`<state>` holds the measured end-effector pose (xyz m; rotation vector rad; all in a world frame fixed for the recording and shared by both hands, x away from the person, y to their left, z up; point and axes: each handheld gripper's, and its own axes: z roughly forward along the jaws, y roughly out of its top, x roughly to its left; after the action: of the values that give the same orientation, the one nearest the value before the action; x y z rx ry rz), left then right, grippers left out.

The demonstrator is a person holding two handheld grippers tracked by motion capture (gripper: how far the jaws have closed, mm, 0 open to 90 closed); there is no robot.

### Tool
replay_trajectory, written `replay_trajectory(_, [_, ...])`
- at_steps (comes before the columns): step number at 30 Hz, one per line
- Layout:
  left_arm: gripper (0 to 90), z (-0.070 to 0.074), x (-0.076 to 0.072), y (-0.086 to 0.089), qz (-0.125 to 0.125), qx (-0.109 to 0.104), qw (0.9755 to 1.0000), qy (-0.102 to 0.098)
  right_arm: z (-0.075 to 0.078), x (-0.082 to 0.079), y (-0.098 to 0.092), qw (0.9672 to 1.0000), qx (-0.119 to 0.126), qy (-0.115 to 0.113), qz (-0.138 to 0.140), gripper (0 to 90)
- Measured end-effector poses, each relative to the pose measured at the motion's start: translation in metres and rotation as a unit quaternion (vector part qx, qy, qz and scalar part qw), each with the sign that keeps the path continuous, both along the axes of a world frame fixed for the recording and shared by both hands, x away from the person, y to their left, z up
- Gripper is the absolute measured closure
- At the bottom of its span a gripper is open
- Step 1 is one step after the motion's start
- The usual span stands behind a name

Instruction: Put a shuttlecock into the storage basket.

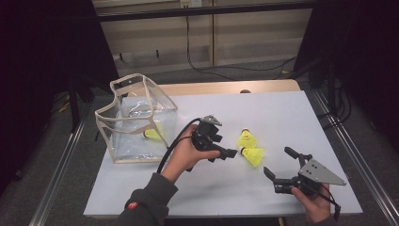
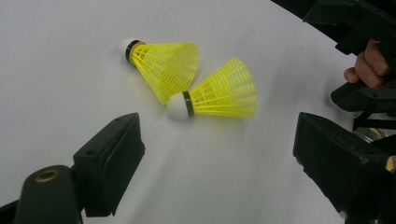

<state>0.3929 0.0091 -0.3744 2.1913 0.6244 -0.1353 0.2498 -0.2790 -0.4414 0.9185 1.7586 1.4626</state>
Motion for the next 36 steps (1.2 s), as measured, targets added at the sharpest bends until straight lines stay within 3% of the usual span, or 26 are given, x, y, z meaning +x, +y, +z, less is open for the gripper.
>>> replay_trajectory(20, [16.0,-0.016,-0.004,-0.013,-0.016,0.003,0.9999,0.006,0.0,0.0,0.0,1.0,0.0,0.002,-0.001,3.0])
replay_trajectory(36, [17.1,-0.029,-0.006,-0.024,-0.028,0.011,0.9996,-0.002,0.0,0.0,0.0,1.0,0.0,0.0,-0.001,3.0])
